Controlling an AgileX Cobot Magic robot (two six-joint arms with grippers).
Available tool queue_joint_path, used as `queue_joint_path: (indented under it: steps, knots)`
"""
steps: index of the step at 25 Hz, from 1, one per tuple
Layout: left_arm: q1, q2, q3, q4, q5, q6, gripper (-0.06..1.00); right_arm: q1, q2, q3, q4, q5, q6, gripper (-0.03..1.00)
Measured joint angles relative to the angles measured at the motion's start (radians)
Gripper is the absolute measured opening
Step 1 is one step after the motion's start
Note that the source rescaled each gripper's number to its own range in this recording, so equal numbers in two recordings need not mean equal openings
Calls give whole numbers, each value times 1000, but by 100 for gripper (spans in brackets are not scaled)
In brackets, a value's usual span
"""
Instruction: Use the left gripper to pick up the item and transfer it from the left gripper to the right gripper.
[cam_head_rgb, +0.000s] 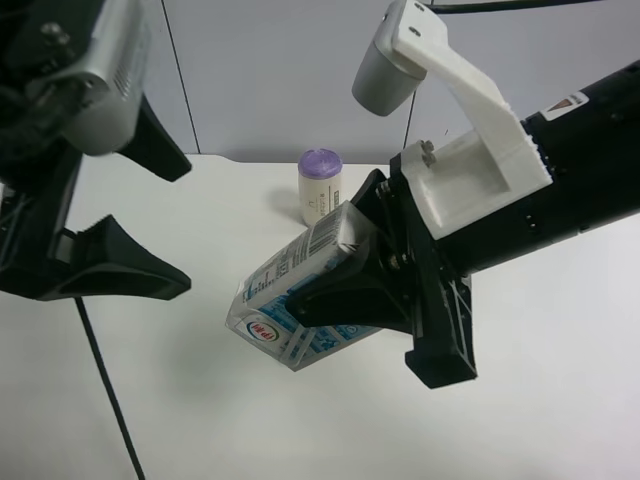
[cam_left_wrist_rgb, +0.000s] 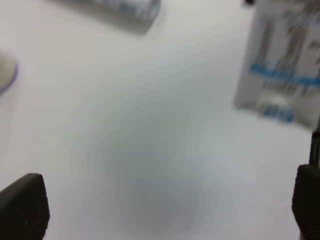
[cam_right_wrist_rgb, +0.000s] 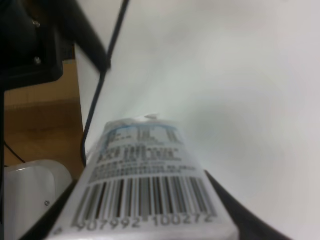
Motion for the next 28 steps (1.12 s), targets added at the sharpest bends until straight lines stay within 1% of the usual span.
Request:
queue_joint_path:
  steps: [2,7,11,15,20,24,28]
  knots:
    - [56,-36,0,11,26,-28,99,0,0,0,0,0,0,0]
    - [167,-155,0,16,45,-74,99,0,0,0,0,0,0,0]
    - [238,-242,0,38,50,-181,99,0,0,0,0,0,0,0]
    - [288,-321,-1,101,56,-313,99,0,0,0,0,0,0,0]
    - [304,-413,-1,172,81,-400,99,0,0,0,0,0,0,0]
    - [304,-486,11,181,139,-430,99,0,0,0,0,0,0,0]
    - [304,-567,78,185,213,-453,99,0,0,0,0,0,0,0]
